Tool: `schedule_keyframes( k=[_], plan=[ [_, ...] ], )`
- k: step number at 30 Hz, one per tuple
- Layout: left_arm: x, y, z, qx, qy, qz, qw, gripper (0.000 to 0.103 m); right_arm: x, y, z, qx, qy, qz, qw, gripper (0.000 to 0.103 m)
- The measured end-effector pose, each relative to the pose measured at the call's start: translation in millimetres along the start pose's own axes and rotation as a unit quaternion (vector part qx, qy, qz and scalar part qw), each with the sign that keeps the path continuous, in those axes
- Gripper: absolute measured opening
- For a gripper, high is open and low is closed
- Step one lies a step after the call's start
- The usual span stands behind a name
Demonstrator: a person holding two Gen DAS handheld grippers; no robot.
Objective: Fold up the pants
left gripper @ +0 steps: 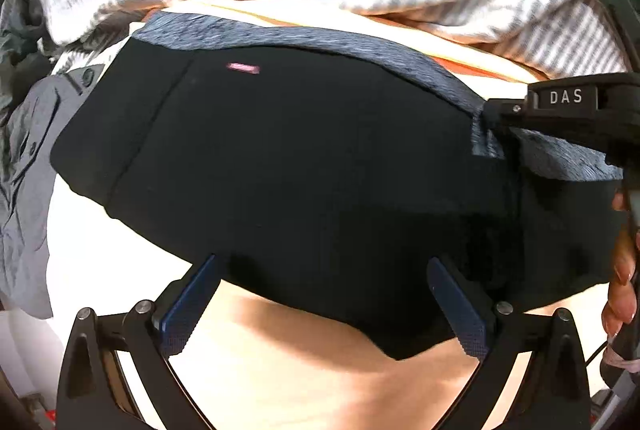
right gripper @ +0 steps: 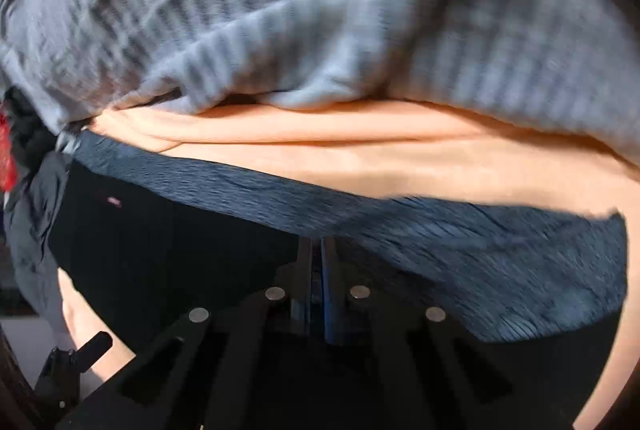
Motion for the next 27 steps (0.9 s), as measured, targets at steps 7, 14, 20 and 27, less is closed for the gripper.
schedule_keyframes(
  k=[7,14,20,27],
  plan=[
    [-33.1,-17.6,21.3,-0.035,0.017,-0.010,0.9992,0.103,19.9,27.5,17.9,-0.050,-0.029,-0.027,0.998,0.005],
    [-27.5,-47.4,27.1,-0.040,0.025,0.019,0.9987,0.103,64.3,72.8,-27.8,0.031,-0.057,-0.049,0.997,0.020],
    [-19.3,-33.1,10.2,-0.040,-0.004,0.015,0.9991,0.103,109.3,82.0,-85.1,0.073,-0.093,-0.014,0.993,0.041],
    [-11.0,-16.3,-17.0,-0.048,-0.030,0.002,0.9984,0.103,108.3,73.2,-80.2,0.047,-0.092,-0.011,0.995,0.061]
  ],
)
Point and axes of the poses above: each gripper's, at about its wrist camera, not at the fingertips, and y roughly against the way its jaws point, z to its left, x to its underside, the point moved 7 cm from there along -y, roughly the way its jaws point, and after that the axes turned 1 degree about -x, right-handed, at the moved point
